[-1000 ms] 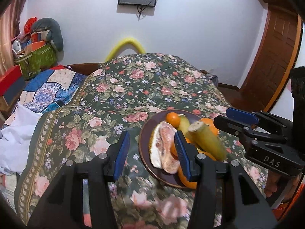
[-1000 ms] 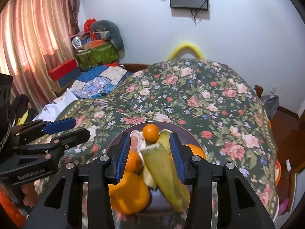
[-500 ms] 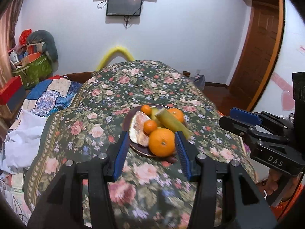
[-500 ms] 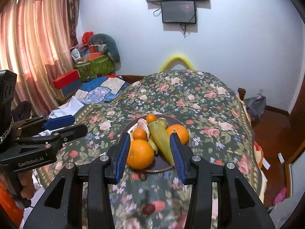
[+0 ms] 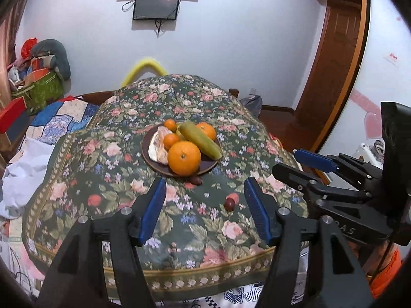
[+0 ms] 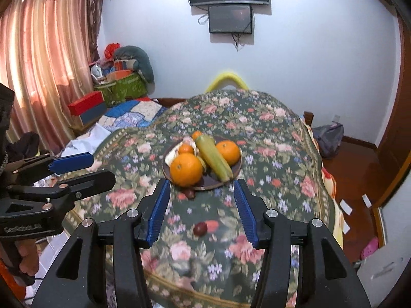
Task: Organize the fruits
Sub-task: 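Withdraw both tools from the plate toward a dark red date on the quilt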
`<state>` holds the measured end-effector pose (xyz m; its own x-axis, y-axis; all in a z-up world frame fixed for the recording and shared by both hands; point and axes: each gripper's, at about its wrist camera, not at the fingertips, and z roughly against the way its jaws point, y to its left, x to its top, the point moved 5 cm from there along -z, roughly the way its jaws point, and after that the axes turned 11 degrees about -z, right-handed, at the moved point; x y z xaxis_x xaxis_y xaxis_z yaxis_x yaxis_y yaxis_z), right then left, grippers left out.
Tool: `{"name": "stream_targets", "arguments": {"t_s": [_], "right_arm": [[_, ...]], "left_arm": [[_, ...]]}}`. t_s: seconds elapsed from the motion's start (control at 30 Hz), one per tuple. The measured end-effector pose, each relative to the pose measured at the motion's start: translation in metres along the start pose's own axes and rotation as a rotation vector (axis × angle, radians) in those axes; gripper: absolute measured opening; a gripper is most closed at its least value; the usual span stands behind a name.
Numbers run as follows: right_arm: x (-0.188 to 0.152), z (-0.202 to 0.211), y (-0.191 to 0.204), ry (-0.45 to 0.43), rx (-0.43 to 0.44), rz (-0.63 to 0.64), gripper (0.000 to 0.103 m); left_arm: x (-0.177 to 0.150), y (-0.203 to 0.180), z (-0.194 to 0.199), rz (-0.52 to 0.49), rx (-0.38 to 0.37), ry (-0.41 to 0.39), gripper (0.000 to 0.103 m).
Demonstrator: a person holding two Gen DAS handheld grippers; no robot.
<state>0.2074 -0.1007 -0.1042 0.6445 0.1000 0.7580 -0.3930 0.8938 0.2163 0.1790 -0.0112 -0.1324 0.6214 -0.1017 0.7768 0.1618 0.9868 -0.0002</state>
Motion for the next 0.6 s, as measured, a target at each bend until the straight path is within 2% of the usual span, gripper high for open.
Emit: {"name": "stream_targets", "arguments": {"t_s": [0.23,0.4,0.6], "right_arm": [[-0.025,-0.022,-0.013,0.059,-0.017,-0.031,0.048],[-0.039,-0.039,-0.017,0.100,-0.015,-0.048,0.048],[-0.053,-0.063,-0.018,0.155,-0.010,-0.054,0.048]], "left_arm": [[-0.021,-0.001,-0.021,0.010,0.030,0.048,0.063],[-0.030,0.005,-0.033,0.050,0.041,0.066,0.063],[-0.036,0.008,-0.053,0.046,0.046,0.100,0.063]]}}
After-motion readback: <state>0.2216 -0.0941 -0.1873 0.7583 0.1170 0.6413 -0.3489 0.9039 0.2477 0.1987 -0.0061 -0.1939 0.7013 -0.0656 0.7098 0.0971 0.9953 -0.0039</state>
